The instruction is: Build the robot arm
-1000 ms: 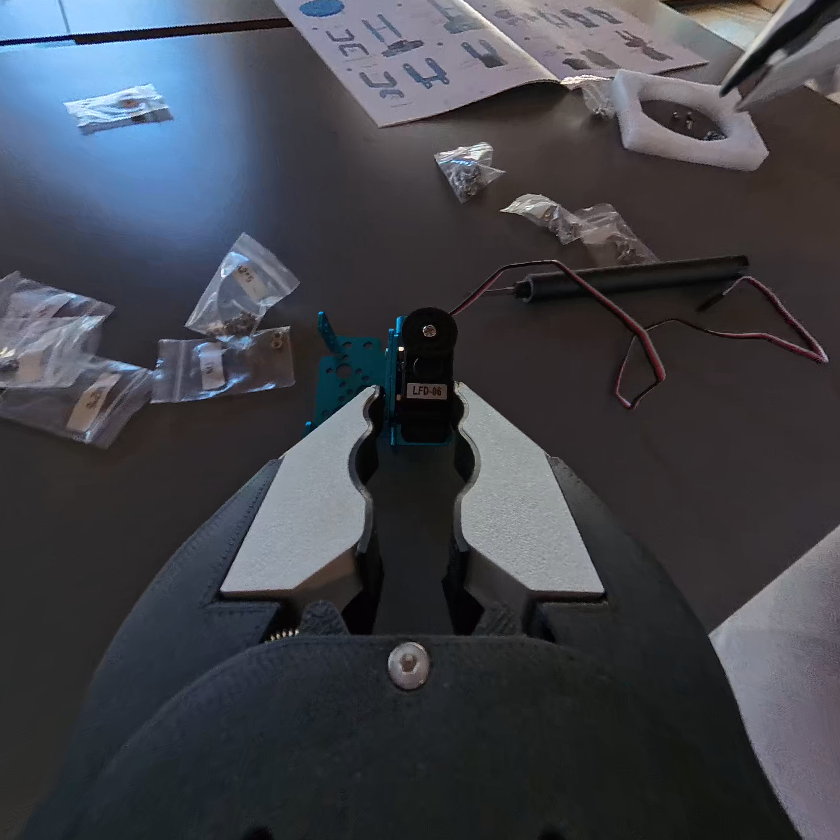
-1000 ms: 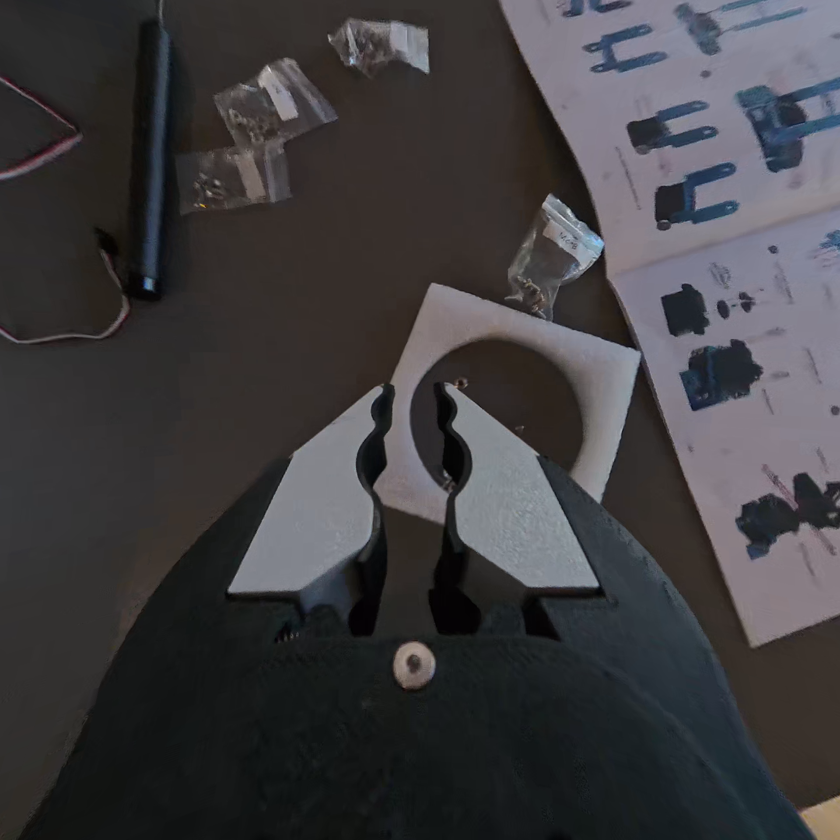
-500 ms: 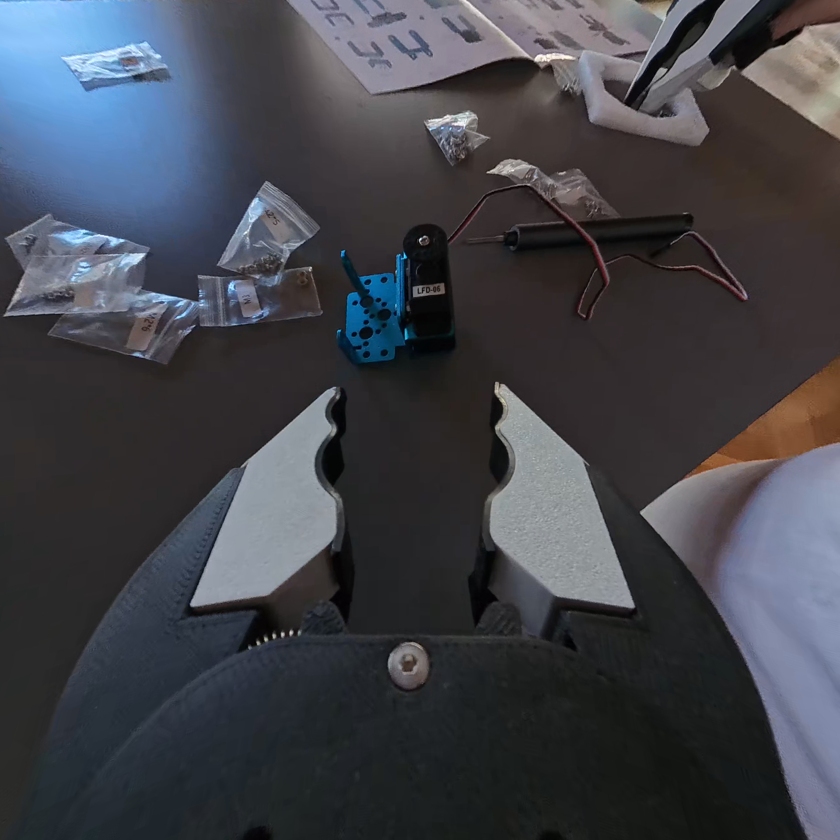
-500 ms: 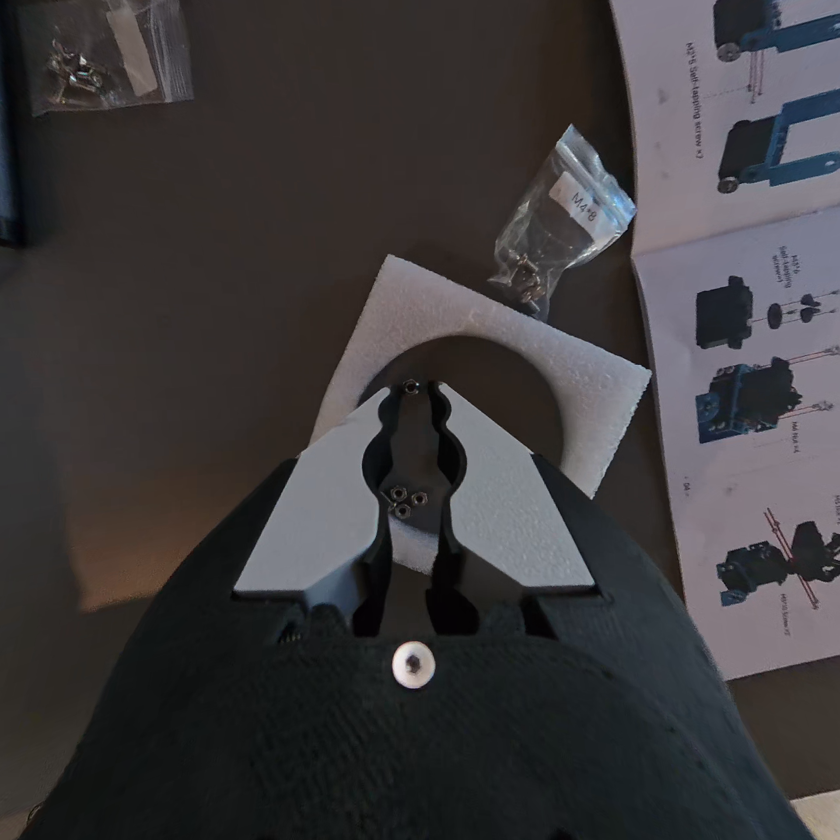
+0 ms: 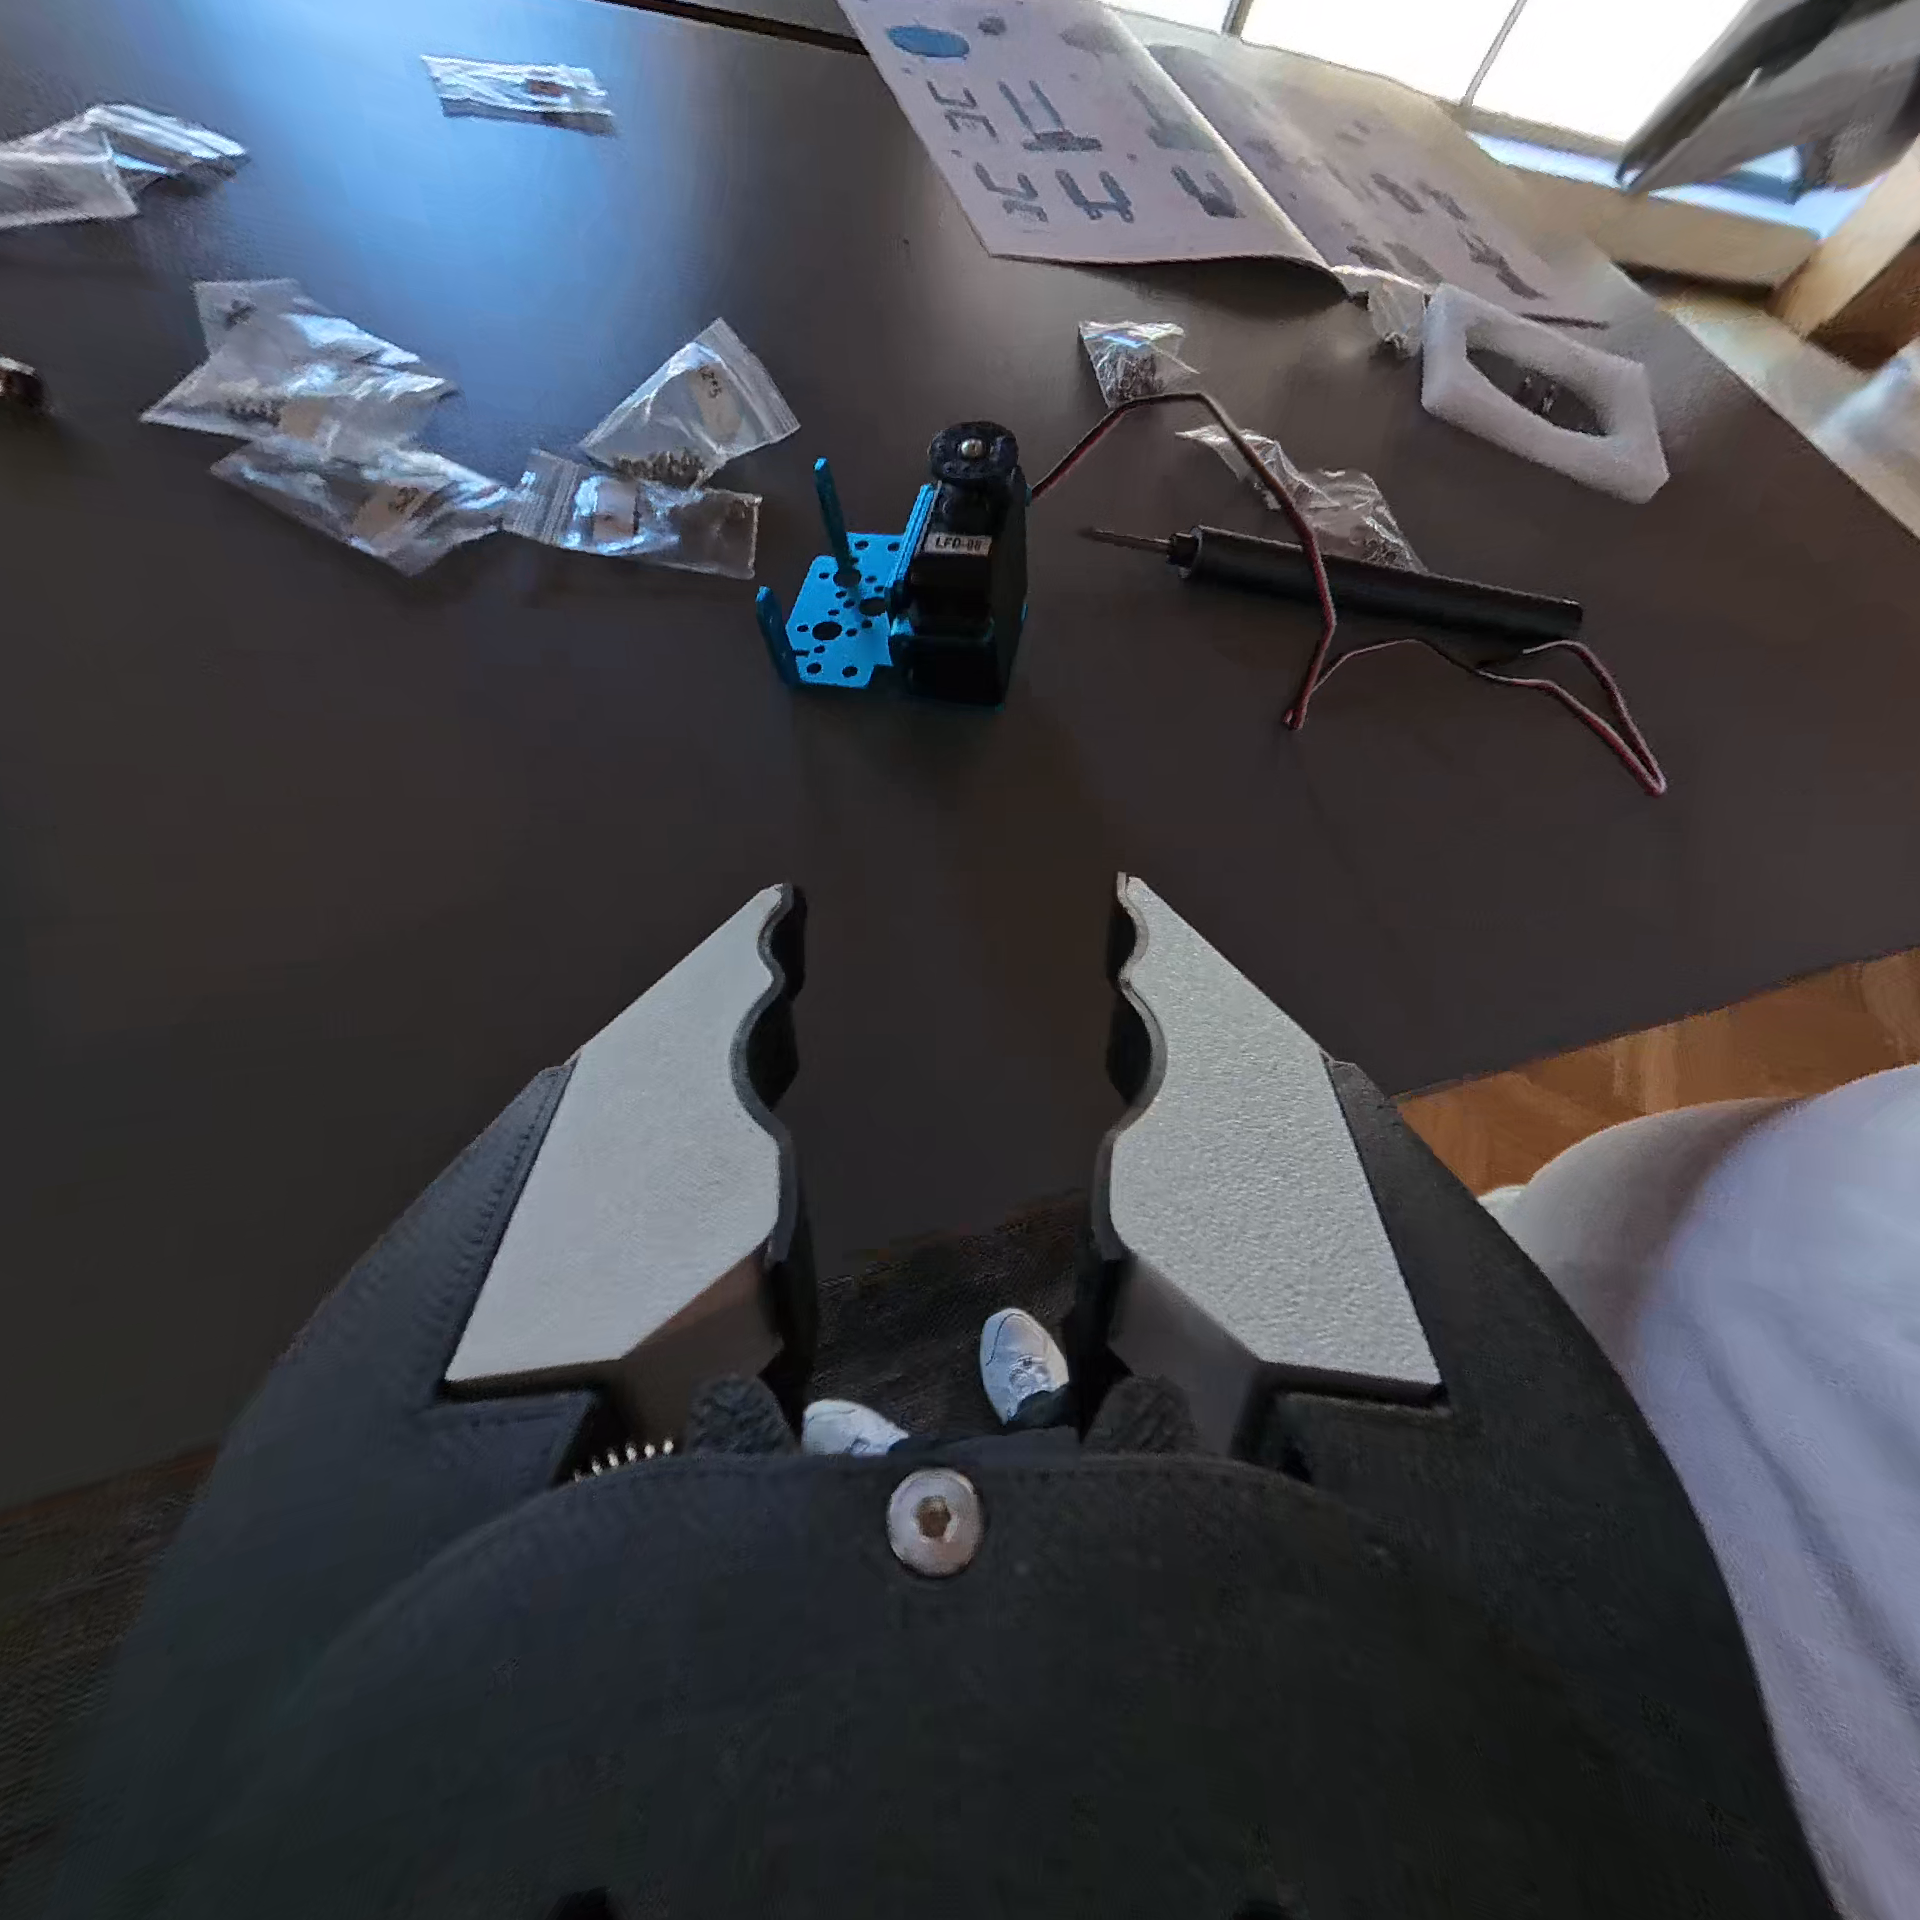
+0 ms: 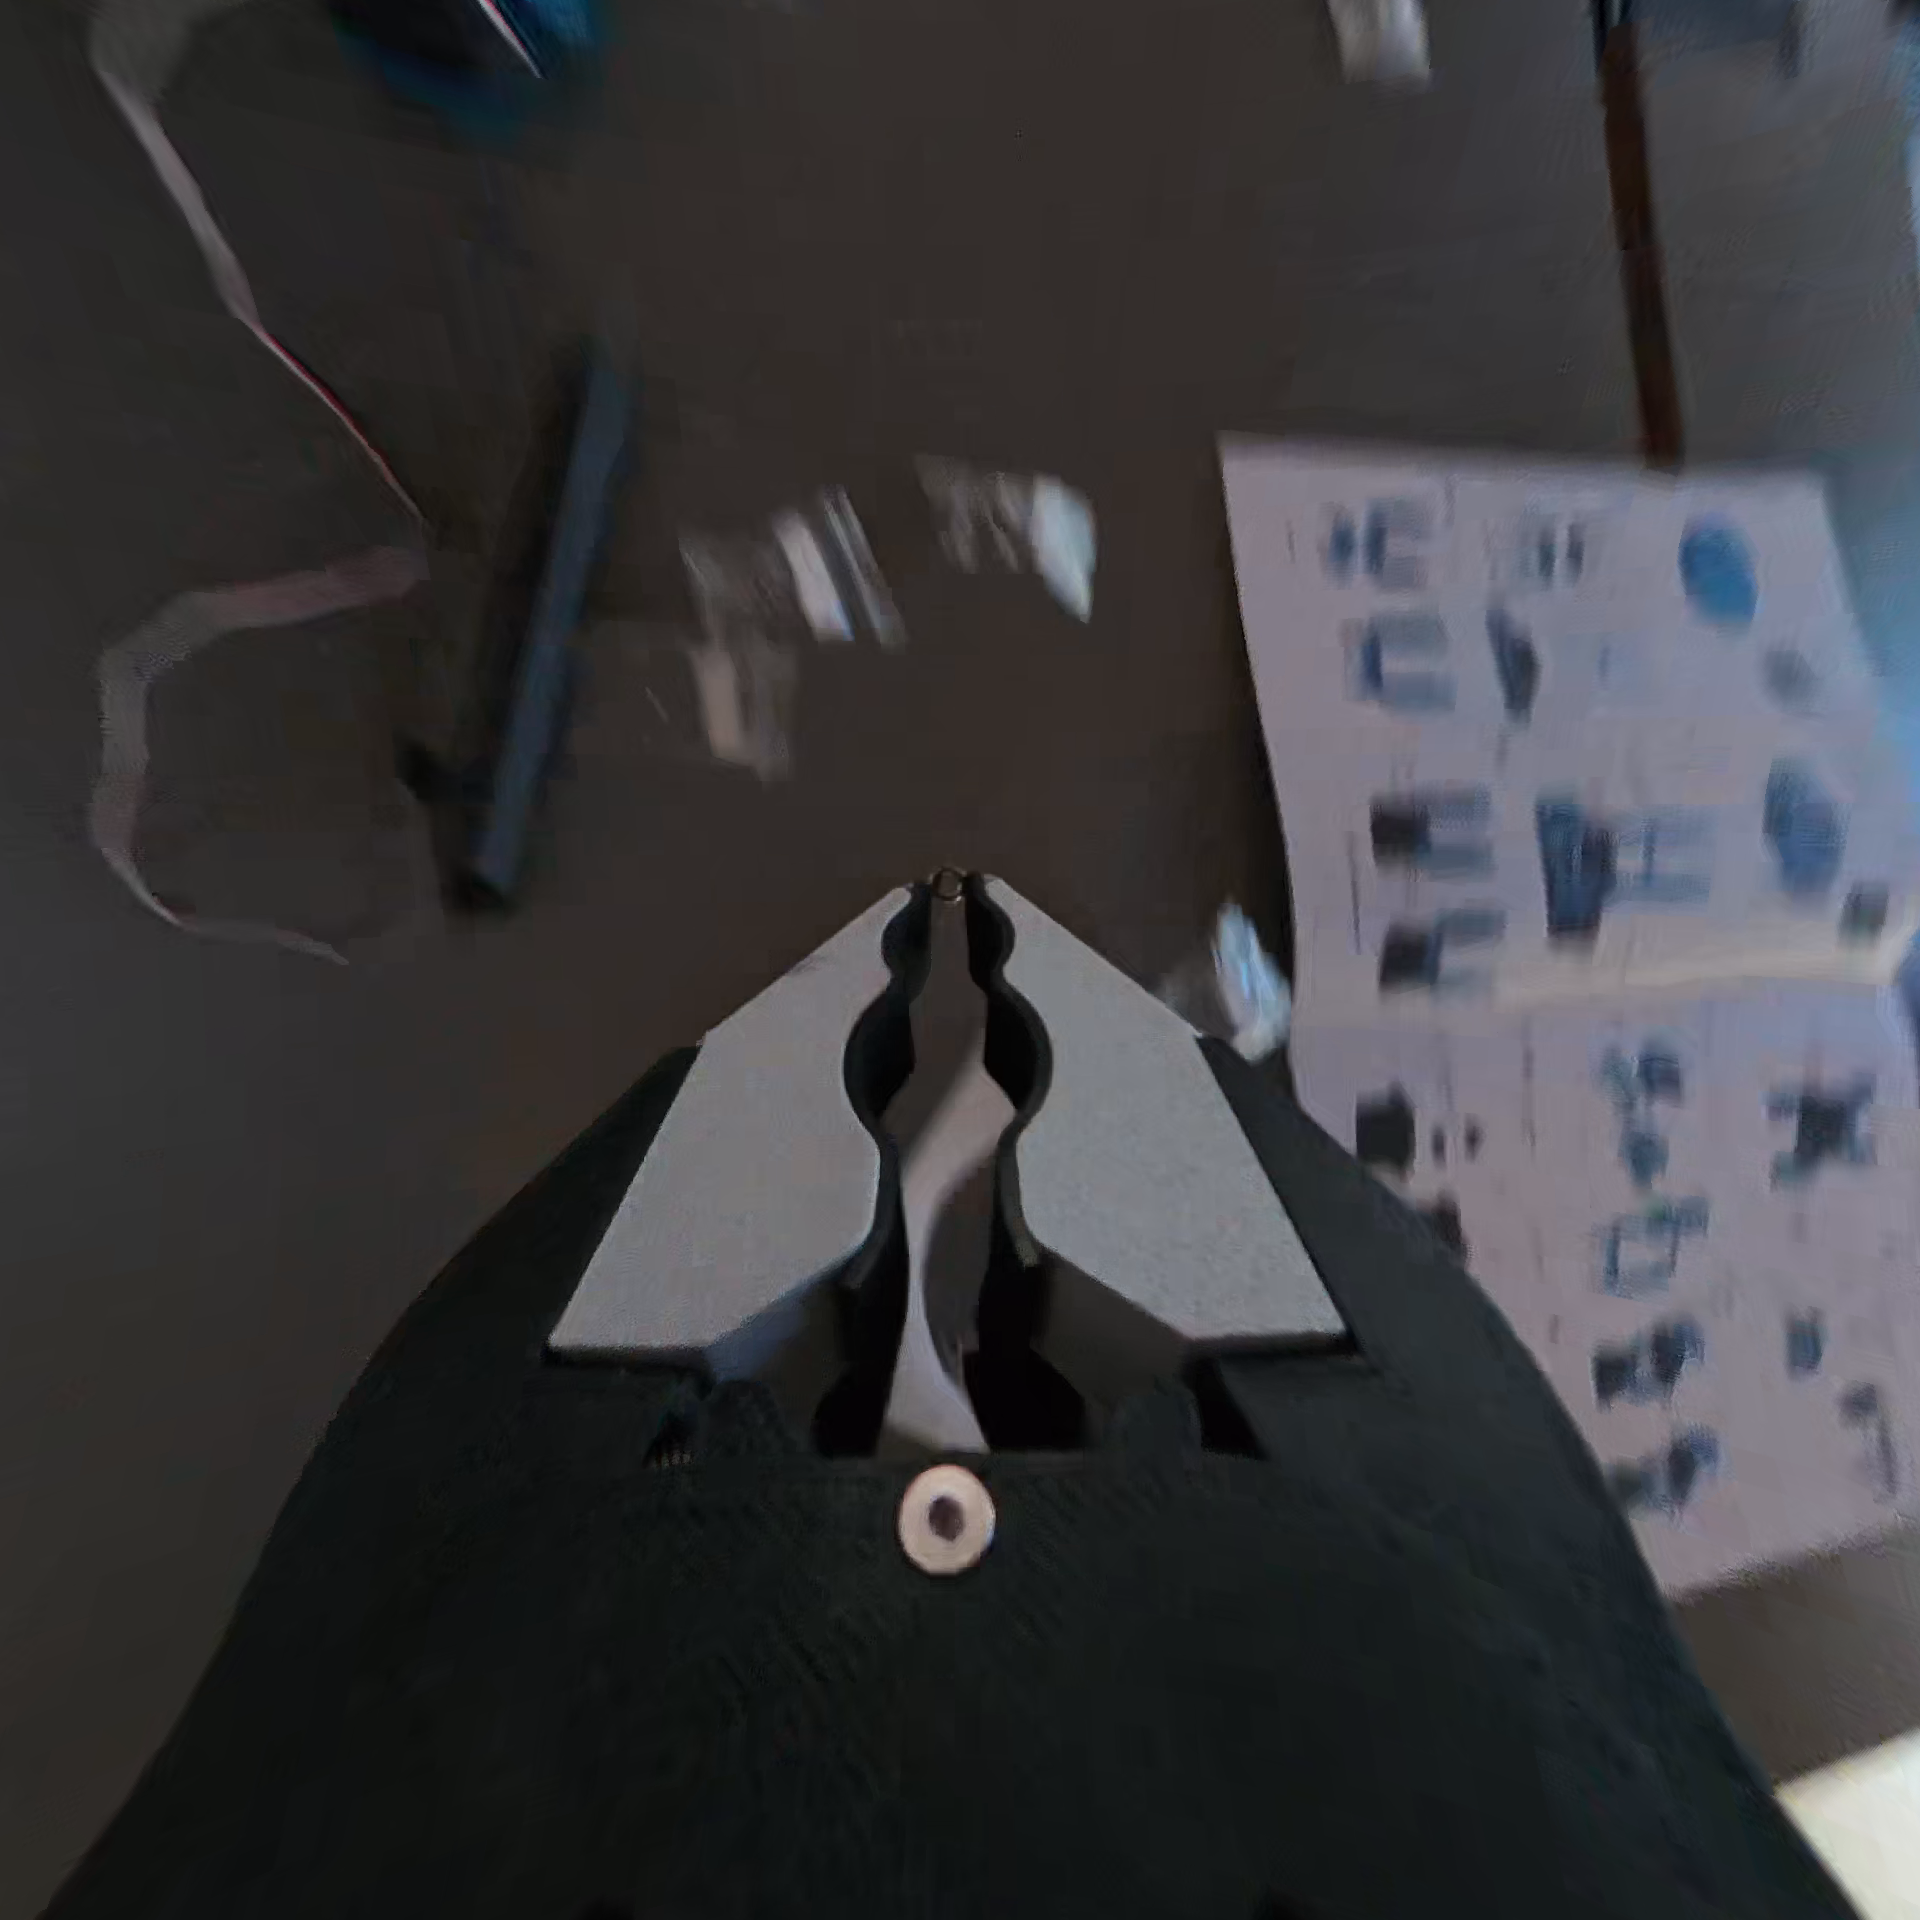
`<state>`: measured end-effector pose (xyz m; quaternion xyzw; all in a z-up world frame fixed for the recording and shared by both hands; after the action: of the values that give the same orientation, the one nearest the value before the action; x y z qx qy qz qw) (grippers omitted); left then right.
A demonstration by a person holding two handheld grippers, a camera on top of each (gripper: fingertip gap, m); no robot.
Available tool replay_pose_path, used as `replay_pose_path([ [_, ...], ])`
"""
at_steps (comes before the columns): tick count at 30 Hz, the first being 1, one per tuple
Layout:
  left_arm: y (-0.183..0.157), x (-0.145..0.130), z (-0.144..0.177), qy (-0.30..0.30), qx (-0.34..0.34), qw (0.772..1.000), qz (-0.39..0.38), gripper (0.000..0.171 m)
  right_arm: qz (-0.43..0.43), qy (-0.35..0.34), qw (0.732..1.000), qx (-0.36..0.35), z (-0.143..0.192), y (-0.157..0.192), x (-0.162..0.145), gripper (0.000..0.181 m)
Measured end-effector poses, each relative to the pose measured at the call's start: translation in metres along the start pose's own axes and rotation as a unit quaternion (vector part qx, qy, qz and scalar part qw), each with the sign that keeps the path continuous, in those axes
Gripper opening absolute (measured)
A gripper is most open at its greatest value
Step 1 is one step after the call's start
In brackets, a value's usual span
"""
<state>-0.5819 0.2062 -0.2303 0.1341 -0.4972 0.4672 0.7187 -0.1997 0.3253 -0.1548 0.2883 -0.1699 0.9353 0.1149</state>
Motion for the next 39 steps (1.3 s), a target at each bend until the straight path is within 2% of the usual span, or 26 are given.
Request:
replay_pose_path([
  [2,-0.001,-0.007,0.001,-0.005,0.003,1.000,0.009,0.059,0.062,-0.073,0.995,0.041,-0.008,0.037,0.077,0.006],
  [4,0.000,-0.010,0.000,-0.011,0.004,1.000,0.013,0.060,0.121,-0.104,0.981,0.112,-0.031,0.086,0.136,0.006],
  [7,-0.002,-0.010,0.002,-0.030,0.000,0.999,0.020,0.059,0.187,-0.070,0.966,0.165,-0.080,0.140,0.177,0.007],
  [9,-0.002,-0.011,0.005,-0.040,0.002,0.999,0.016,0.059,0.203,-0.034,0.959,0.194,-0.110,0.161,0.184,0.007],
  [13,-0.003,-0.015,0.011,-0.044,0.005,0.999,0.006,0.059,0.217,0.059,0.948,0.226,-0.155,0.180,0.170,0.007],
  [18,-0.005,-0.019,0.017,-0.048,0.010,0.999,-0.001,0.058,0.217,0.101,0.941,0.240,-0.173,0.184,0.156,0.008],
  [21,-0.005,-0.018,0.016,-0.048,0.005,0.999,0.002,0.058,0.206,0.083,0.942,0.251,-0.170,0.185,0.157,0.010],
  [22,-0.005,-0.017,0.014,-0.046,0.004,0.999,0.002,0.058,0.199,0.069,0.944,0.254,-0.164,0.184,0.159,0.015],
  [25,-0.008,-0.010,0.014,-0.043,0.006,0.999,-0.004,0.058,0.154,0.000,0.963,0.221,-0.111,0.155,0.164,0.016],
  [27,-0.011,-0.005,0.016,-0.044,0.006,0.999,-0.008,0.058,0.102,-0.054,0.982,0.147,-0.050,0.109,0.148,0.016],
  [28,-0.012,-0.003,0.018,-0.045,0.005,0.999,-0.009,0.058,0.069,-0.064,0.991,0.093,-0.020,0.079,0.128,0.014],
  [30,-0.014,0.000,0.019,-0.046,0.003,0.999,-0.009,0.058,-0.002,-0.025,1.000,-0.011,0.025,0.020,0.061,0.012],
  [31,-0.014,0.002,0.019,-0.044,0.004,0.999,-0.009,0.057,-0.037,0.018,0.999,-0.035,0.035,-0.002,0.019,0.012],
  [33,-0.013,0.007,0.018,-0.037,0.009,0.999,-0.012,0.057,-0.099,0.108,0.989,-0.036,0.035,-0.028,-0.059,0.012],
  [35,-0.012,0.016,0.017,-0.031,0.013,0.999,-0.017,0.057,-0.120,0.150,0.981,-0.007,0.021,-0.031,-0.109,0.009],
  [37,-0.012,0.028,0.017,-0.032,0.015,0.999,-0.021,0.057,-0.109,0.160,0.981,0.013,0.007,-0.028,-0.131,0.010],
  [39,-0.012,0.041,0.018,-0.035,0.021,0.999,-0.027,0.057,-0.061,0.155,0.986,0.023,-0.002,-0.027,-0.136,0.010],
])
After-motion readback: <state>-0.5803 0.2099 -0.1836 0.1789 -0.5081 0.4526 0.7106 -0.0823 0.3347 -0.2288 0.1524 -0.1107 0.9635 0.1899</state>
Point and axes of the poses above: each gripper's, where its closed fingertips meet, z back along the fingers, x out of its top, y = z × x across the jaws, the point moved 5 cm from there along z, back along the fingers, and after that the axes turned 3 degrees about z, right-handed, at the moved point
